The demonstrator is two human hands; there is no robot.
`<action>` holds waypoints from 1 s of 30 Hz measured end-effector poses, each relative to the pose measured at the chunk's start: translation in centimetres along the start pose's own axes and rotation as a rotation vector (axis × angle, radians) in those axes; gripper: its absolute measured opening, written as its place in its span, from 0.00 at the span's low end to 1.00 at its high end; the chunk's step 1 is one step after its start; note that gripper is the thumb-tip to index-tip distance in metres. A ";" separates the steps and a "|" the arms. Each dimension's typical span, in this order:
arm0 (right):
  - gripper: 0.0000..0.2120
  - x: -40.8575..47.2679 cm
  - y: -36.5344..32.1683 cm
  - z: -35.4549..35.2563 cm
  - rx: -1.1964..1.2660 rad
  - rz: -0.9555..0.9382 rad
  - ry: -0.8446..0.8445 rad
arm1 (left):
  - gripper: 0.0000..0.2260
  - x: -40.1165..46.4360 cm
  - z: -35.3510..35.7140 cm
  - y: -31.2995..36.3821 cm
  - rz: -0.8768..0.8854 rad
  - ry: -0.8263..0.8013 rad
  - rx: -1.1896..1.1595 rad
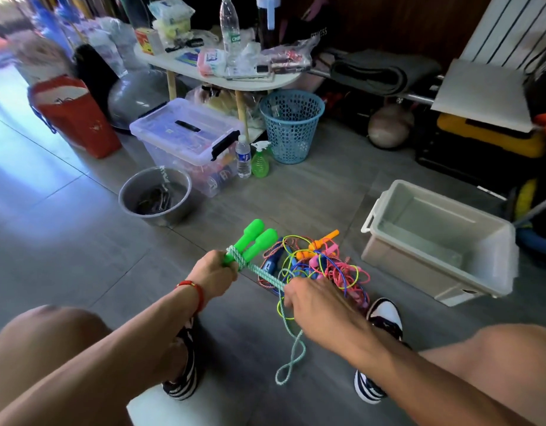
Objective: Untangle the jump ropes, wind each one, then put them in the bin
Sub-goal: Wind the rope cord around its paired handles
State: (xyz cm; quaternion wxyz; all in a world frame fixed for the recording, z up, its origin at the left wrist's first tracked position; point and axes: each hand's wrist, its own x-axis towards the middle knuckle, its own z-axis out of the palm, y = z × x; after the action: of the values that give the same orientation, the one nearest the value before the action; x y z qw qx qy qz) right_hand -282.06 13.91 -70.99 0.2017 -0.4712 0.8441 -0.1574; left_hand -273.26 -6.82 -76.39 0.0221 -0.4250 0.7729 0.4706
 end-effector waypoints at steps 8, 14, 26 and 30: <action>0.20 -2.0 -1.3 -1.5 -0.494 -0.227 0.150 | 0.08 0.6 1.6 0.1 0.091 0.126 0.385; 0.25 -2.0 0.3 -3.0 -0.677 -0.299 0.136 | 0.11 0.4 2.3 0.6 0.133 0.036 0.517; 0.14 1.2 5.0 -5.5 -0.458 -0.362 0.215 | 0.12 -3.4 5.3 2.7 0.530 -0.487 1.037; 0.16 2.7 6.2 -5.5 -0.225 -0.242 0.080 | 0.11 -4.6 5.4 2.9 0.710 -0.618 0.882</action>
State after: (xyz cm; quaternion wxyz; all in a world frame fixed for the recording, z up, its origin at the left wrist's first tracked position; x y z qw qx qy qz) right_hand -290.56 15.13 -69.55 0.0932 -0.5825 0.8008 -0.1038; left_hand -274.24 0.68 -75.35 0.2593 0.0609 0.9453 0.1883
